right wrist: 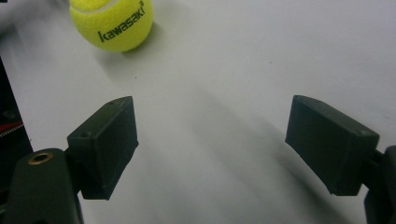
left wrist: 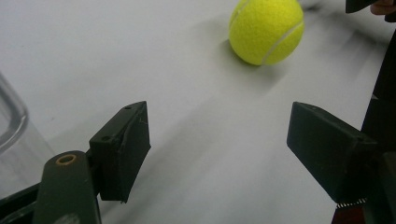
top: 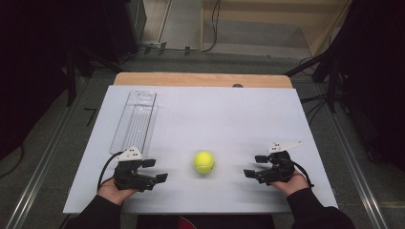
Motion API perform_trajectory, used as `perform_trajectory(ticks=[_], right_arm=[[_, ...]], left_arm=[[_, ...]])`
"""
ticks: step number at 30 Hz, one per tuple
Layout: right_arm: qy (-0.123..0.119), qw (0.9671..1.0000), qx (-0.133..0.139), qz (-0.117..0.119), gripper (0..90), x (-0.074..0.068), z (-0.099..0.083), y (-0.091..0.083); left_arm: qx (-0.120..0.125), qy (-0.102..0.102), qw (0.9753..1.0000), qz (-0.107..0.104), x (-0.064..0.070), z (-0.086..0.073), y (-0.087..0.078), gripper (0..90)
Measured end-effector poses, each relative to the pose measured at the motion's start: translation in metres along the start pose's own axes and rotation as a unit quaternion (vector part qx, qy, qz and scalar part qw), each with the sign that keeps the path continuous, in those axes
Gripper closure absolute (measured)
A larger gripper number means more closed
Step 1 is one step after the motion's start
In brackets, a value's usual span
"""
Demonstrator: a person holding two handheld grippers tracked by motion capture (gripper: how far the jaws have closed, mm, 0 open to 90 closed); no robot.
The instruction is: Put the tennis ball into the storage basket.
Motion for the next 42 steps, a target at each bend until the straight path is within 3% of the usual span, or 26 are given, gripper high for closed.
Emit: perform_trajectory(ticks=[8,20,36,39,42], right_arm=[[0.001,1.0,0.006,0.0,14.9,0.0,-0.003,-0.002],[0.006,1.0,-0.001,-0.005,14.9,0.001,-0.006,-0.003],[0.004,1.0,0.001,-0.003,14.9,0.001,-0.006,-0.003],[0.004,1.0,0.0,-0.003,14.8,0.001,-0.006,-0.003],[0.004,1.0,0.001,-0.002,14.9,0.002,-0.006,-0.003]], left_arm=[[-0.003,0.009,0.9998,-0.017,0.003,0.011,0.01,21.9],[-0.018,0.013,0.9995,-0.023,0.007,0.025,0.029,21.9],[-0.02,0.015,0.9991,-0.034,0.012,0.039,0.038,21.7],[-0.024,0.019,0.9988,-0.04,0.013,0.042,0.04,17.6],[-0.027,0.018,0.9981,-0.053,0.013,0.045,0.043,7.9]])
Point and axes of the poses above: each handheld gripper's, and its own axes: y roughly forward along the jaws, z roughly out of its top, x roughly to its right, the point moved 1 cm from there along y, roughly forward along the jaws, and after that the axes turned 11 degrees about -z, right-handed, at the moved point
